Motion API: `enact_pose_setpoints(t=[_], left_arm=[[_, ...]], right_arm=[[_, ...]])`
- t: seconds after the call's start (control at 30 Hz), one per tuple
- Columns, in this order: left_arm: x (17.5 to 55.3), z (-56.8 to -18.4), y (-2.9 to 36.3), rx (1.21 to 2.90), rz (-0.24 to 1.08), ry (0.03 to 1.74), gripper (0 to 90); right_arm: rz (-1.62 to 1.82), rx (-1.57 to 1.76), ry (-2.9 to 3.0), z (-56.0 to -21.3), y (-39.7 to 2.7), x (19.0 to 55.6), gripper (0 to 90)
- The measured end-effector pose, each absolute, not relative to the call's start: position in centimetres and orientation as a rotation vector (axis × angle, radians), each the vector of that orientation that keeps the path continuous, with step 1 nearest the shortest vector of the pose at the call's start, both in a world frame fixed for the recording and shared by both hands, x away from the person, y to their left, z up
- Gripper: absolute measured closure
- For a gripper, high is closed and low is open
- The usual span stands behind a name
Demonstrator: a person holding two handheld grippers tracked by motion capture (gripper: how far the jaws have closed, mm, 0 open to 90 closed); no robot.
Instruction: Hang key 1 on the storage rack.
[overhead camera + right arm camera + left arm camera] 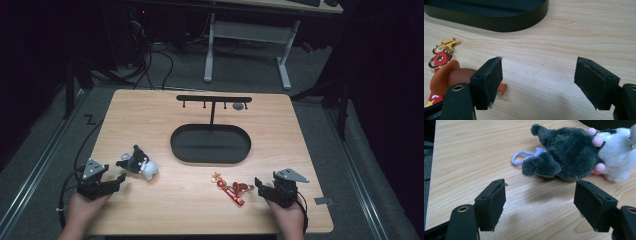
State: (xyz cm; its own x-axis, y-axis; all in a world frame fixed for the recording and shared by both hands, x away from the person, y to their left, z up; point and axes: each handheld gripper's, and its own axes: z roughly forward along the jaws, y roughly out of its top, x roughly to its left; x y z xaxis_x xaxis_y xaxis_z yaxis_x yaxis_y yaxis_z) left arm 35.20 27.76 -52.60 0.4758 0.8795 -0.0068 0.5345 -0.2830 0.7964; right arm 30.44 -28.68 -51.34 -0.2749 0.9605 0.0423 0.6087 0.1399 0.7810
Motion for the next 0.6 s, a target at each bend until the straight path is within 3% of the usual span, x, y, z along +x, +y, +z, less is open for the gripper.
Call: enact_pose_setpoints(t=[0.6], left_arm=[[34.9,-52.5,27.2,1.998,0.585,1.132,29.9]], right_arm=[[0.934,1.46,2.092,-50.8,-27.2,30.4,20.3]])
